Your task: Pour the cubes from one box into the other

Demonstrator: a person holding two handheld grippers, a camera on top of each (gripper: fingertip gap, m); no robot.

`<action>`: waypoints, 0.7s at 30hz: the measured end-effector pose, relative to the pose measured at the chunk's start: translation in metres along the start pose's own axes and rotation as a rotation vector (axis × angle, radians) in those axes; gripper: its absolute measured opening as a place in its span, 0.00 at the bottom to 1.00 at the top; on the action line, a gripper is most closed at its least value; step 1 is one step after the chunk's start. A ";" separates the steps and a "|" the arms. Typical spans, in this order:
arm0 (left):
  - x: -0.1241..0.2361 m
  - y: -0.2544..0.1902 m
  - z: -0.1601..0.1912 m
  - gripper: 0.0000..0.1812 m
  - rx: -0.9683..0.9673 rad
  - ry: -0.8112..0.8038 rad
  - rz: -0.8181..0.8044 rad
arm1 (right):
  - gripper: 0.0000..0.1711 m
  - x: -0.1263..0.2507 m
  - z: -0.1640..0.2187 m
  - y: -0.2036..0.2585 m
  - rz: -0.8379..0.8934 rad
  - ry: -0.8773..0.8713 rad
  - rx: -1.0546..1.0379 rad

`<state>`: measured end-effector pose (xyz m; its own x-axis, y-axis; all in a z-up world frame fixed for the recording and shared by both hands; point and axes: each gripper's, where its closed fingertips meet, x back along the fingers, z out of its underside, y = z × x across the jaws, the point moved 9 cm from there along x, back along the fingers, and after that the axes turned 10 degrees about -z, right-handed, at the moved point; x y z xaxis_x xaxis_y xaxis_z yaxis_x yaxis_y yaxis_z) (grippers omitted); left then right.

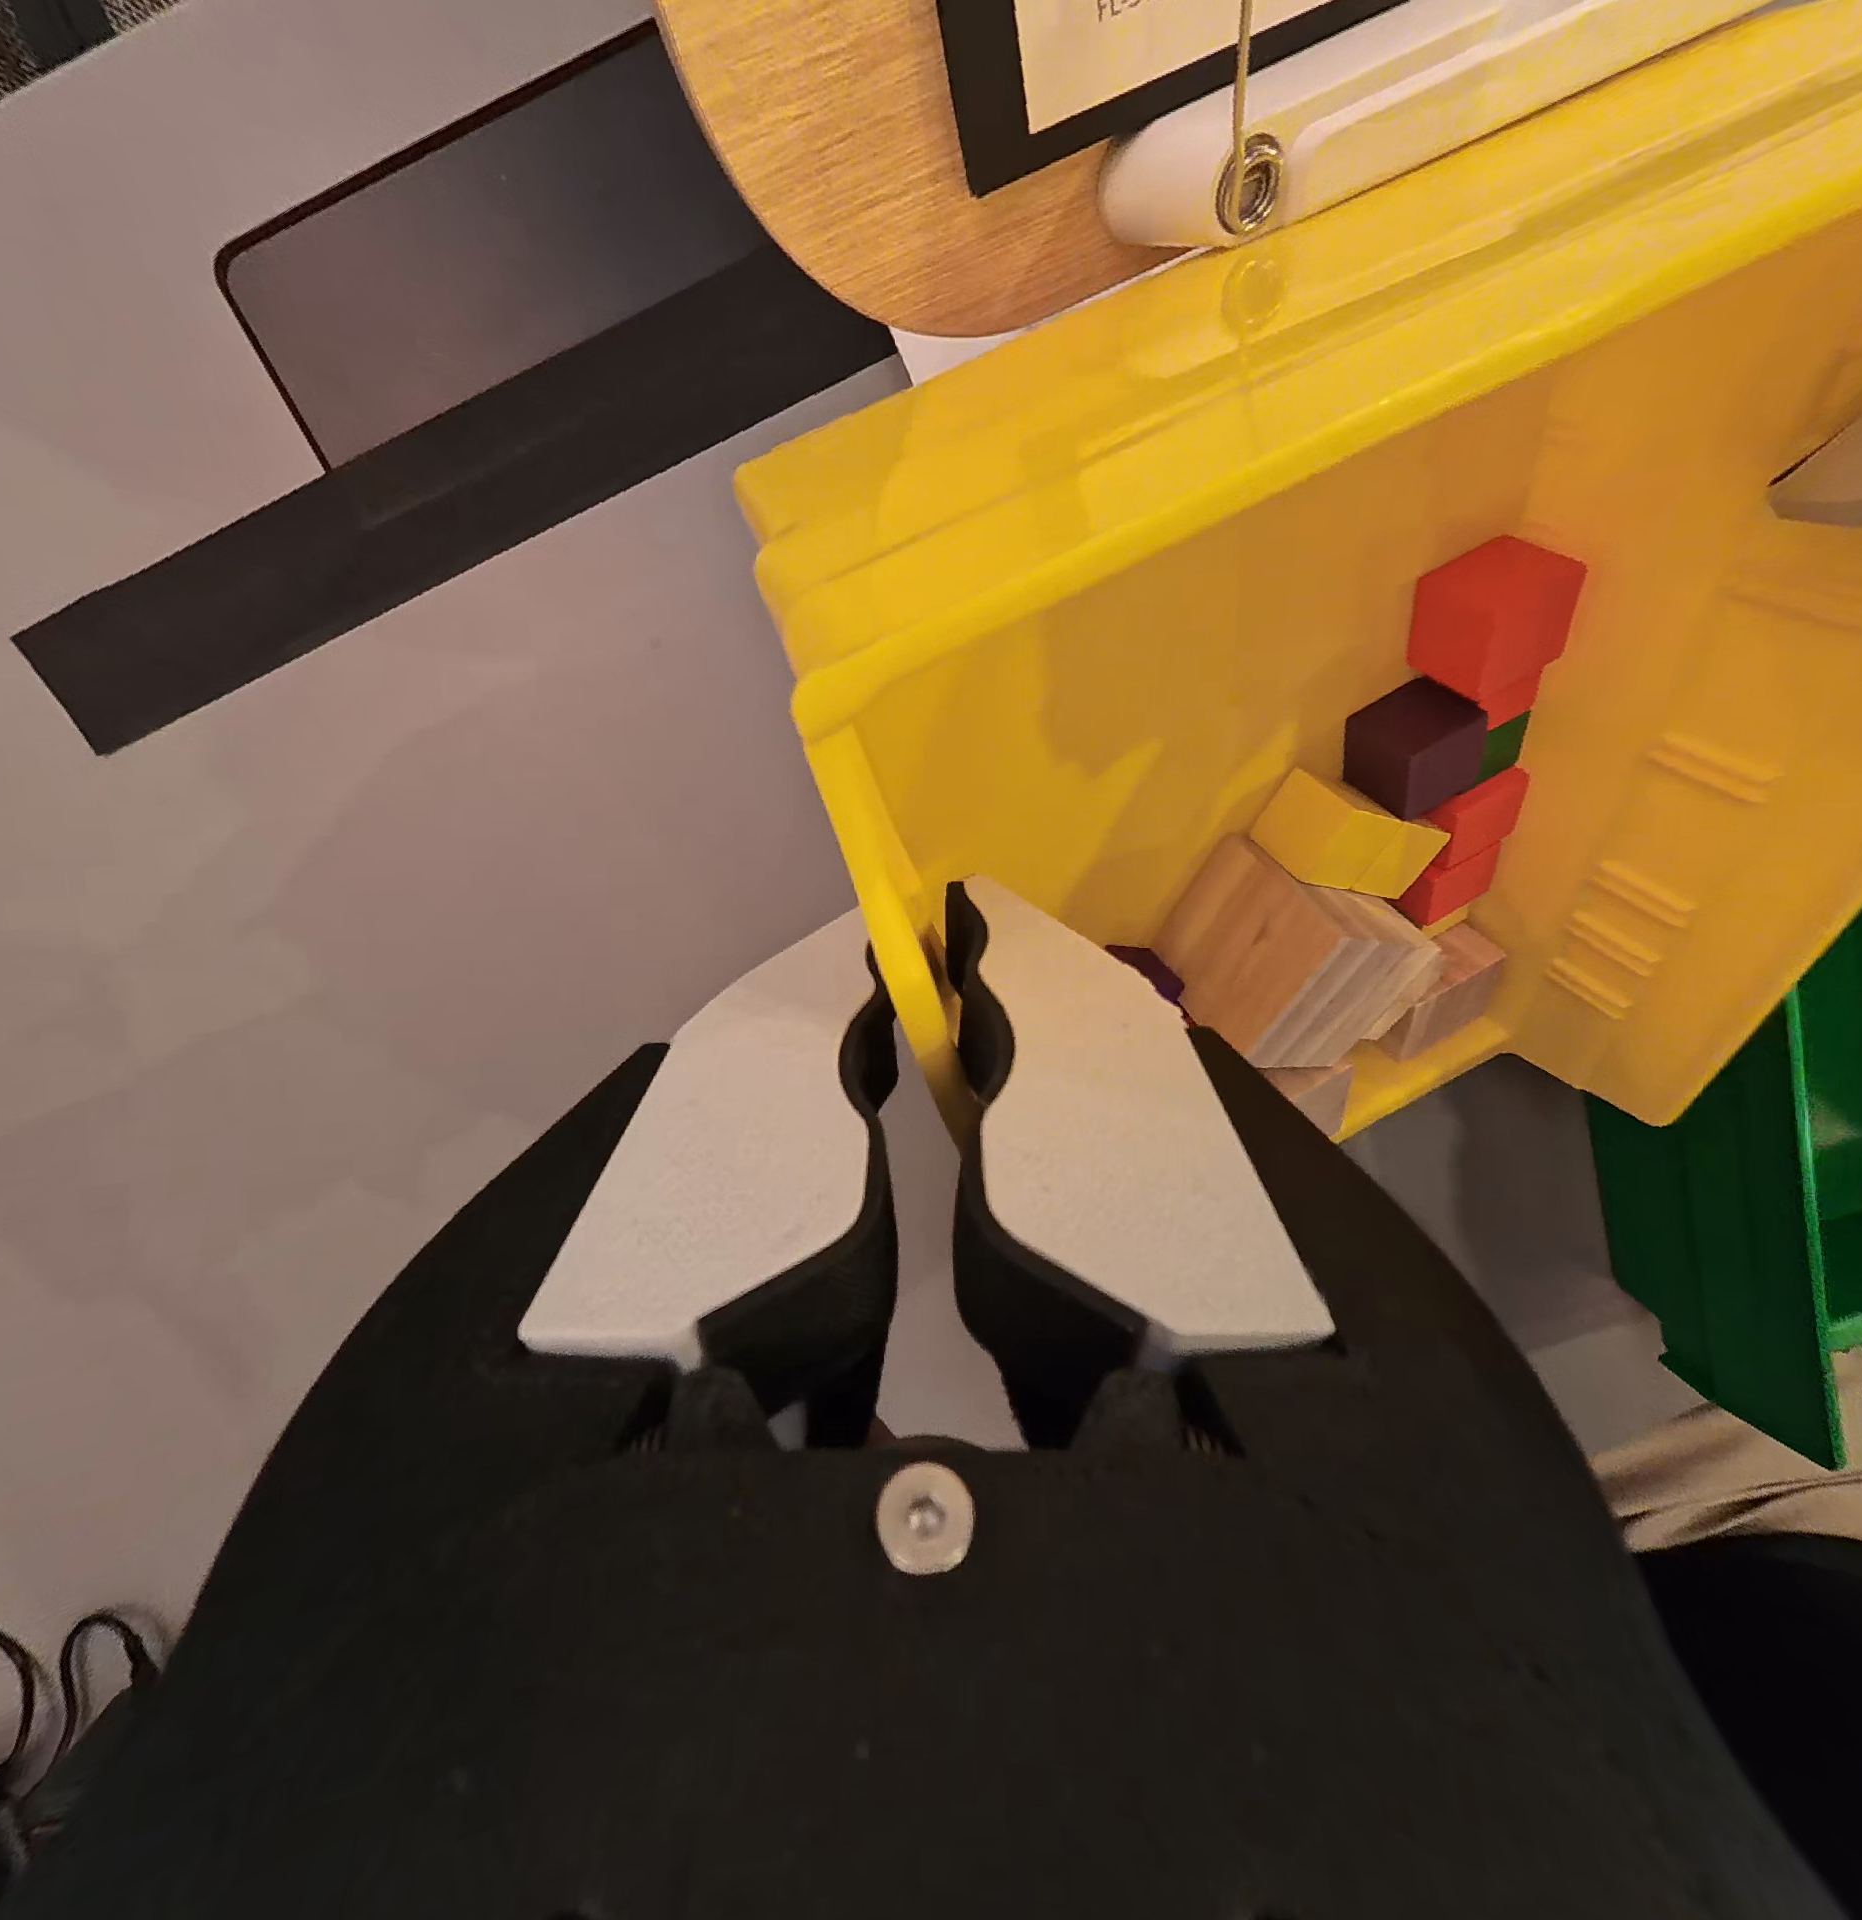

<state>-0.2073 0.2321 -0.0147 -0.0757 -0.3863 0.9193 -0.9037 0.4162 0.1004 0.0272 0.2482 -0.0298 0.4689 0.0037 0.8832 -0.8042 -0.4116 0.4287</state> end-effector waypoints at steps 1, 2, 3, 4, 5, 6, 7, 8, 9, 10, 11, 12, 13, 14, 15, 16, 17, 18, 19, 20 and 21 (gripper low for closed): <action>0.001 -0.001 0.000 0.03 -0.002 0.003 0.000 | 0.01 0.001 0.001 0.000 0.000 0.003 0.001; 0.001 -0.001 0.001 0.03 -0.003 0.007 0.002 | 0.01 0.001 0.002 0.001 -0.003 0.007 0.000; 0.002 -0.002 0.001 0.03 -0.004 0.010 0.005 | 0.01 0.003 0.003 0.001 -0.008 0.007 -0.002; 0.004 -0.002 0.001 0.03 -0.002 0.009 0.008 | 0.01 0.004 0.003 0.001 -0.010 0.005 -0.003; 0.006 -0.003 0.001 0.03 -0.003 0.007 0.006 | 0.01 0.006 0.004 0.002 -0.012 0.003 -0.001; 0.008 -0.003 0.001 0.03 -0.004 0.006 0.003 | 0.01 0.008 0.004 0.003 -0.013 0.001 0.001; 0.011 -0.003 0.000 0.03 0.000 0.005 0.003 | 0.02 0.011 0.005 0.005 -0.017 -0.001 0.001; 0.014 -0.003 -0.001 0.03 0.001 0.005 0.003 | 0.02 0.013 0.005 0.006 -0.018 0.000 0.003; 0.018 -0.003 -0.002 0.03 -0.003 0.004 -0.001 | 0.02 0.017 0.006 0.008 -0.017 0.000 0.007; 0.023 -0.004 -0.004 0.03 -0.008 -0.002 -0.011 | 0.02 0.021 0.006 0.010 -0.018 -0.009 0.009; 0.029 -0.004 -0.006 0.03 -0.006 -0.015 -0.016 | 0.02 0.027 0.005 0.011 -0.020 -0.029 0.011; 0.035 -0.004 -0.009 0.03 -0.005 -0.024 -0.017 | 0.02 0.033 0.005 0.013 -0.015 -0.043 0.015; 0.042 -0.006 -0.012 0.04 -0.013 -0.031 -0.027 | 0.02 0.040 0.005 0.015 -0.006 -0.049 0.022; 0.048 -0.008 -0.015 0.04 -0.026 -0.035 -0.047 | 0.02 0.047 0.004 0.017 0.001 -0.054 0.025; 0.055 -0.011 -0.019 0.04 -0.029 -0.043 -0.055 | 0.02 0.054 0.005 0.018 0.006 -0.061 0.025; 0.061 -0.012 -0.022 0.04 -0.027 -0.052 -0.052 | 0.02 0.061 0.006 0.018 0.009 -0.070 0.025; 0.066 -0.015 -0.026 0.04 -0.030 -0.059 -0.054 | 0.02 0.069 0.006 0.019 0.011 -0.080 0.026; 0.071 -0.018 -0.030 0.03 -0.034 -0.067 -0.055 | 0.02 0.076 0.007 0.018 0.013 -0.090 0.026; 0.076 -0.021 -0.033 0.03 -0.036 -0.077 -0.056 | 0.02 0.084 0.009 0.018 0.017 -0.099 0.026; 0.081 -0.025 -0.038 0.03 -0.043 -0.084 -0.057 | 0.02 0.092 0.010 0.016 0.023 -0.106 0.026; 0.086 -0.030 -0.043 0.03 -0.051 -0.091 -0.058 | 0.02 0.100 0.012 0.014 0.030 -0.115 0.024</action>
<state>-0.1690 0.2219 0.0773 -0.0637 -0.4834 0.8731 -0.8850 0.4316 0.1744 0.0672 0.2320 0.0626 0.4849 -0.1129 0.8673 -0.8101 -0.4316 0.3968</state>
